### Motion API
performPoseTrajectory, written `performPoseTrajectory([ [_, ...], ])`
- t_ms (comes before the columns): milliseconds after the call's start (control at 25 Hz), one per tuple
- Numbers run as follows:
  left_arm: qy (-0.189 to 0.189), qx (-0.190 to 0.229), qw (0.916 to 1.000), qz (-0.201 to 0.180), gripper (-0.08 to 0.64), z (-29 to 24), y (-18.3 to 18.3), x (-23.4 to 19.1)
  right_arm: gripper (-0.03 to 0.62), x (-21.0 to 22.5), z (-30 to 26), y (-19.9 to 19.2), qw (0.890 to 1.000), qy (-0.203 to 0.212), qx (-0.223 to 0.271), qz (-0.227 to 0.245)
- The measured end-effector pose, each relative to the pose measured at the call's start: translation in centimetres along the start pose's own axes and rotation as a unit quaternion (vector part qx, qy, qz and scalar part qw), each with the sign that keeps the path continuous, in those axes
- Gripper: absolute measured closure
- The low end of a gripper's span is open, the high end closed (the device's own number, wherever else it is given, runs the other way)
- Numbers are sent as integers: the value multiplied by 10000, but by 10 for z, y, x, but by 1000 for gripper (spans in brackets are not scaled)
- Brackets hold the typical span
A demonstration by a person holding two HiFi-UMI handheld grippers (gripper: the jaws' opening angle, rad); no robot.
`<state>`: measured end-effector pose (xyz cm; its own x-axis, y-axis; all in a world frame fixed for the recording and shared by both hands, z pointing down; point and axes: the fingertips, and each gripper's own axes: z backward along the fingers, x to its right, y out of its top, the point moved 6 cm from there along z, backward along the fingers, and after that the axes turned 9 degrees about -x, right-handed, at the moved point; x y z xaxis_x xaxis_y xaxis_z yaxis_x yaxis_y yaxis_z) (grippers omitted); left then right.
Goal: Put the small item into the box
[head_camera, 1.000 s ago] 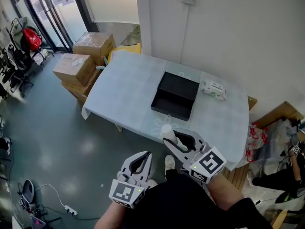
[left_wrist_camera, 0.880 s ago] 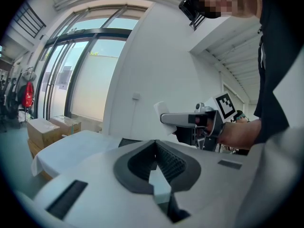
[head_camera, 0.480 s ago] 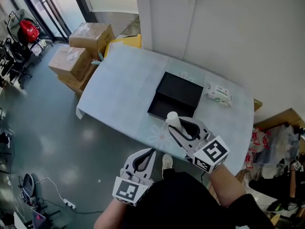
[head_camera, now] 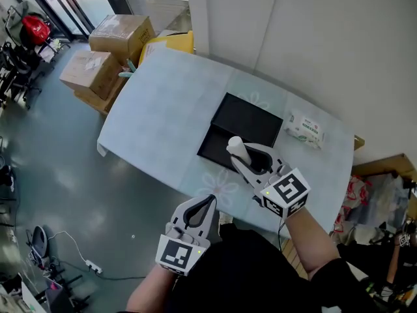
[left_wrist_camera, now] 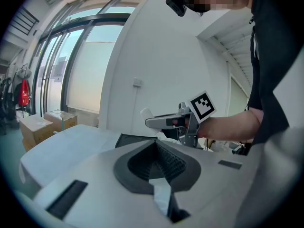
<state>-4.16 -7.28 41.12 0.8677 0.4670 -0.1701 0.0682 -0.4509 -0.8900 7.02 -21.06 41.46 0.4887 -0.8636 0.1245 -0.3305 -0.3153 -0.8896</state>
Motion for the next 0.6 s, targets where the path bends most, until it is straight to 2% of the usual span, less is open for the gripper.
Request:
performPoseTrajectory([
  [280, 90, -109, 9999, -8, 552, -29, 0, -5, 454, 30, -40, -34, 9967, 143, -757, 240],
  [600, 117, -242, 9996, 102, 554, -31, -8, -13, 453, 45, -81, -73, 9833, 142, -1756, 454],
])
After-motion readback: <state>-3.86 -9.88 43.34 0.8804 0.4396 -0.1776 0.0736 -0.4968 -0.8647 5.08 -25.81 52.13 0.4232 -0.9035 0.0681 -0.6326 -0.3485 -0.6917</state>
